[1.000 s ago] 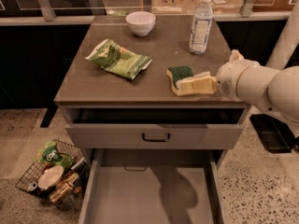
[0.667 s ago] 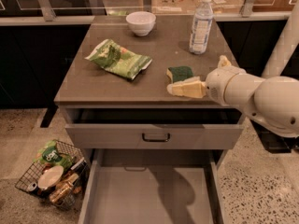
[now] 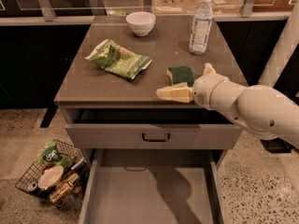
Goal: Place sponge into middle drawer
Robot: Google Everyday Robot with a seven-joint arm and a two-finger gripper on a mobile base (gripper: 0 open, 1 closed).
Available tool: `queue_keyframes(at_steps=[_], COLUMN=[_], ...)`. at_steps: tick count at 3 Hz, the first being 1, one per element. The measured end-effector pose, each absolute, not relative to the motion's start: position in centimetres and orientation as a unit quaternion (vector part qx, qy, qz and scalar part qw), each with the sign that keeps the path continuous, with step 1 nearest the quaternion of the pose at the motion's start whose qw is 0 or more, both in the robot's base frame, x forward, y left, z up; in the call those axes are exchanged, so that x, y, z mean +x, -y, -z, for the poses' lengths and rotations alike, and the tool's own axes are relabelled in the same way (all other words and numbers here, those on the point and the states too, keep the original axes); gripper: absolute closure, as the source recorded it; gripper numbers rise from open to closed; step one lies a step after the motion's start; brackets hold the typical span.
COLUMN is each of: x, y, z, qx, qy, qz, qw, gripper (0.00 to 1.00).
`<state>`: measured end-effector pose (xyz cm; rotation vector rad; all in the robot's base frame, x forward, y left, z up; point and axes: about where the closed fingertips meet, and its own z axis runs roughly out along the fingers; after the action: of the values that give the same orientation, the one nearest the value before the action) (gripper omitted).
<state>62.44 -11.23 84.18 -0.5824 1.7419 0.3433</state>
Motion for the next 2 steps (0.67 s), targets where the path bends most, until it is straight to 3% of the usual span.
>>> queue_keyframes(at_steps=[1,2], x=[62.8,62.9], y=[11.2,10.8], z=[-82.6,-81.1], qx=[-0.236,-0.225], qy=[-0.754,-0.762], qz=[-0.162,-0.172], qw=[0.591,0.582], gripper=[0.0,0.14])
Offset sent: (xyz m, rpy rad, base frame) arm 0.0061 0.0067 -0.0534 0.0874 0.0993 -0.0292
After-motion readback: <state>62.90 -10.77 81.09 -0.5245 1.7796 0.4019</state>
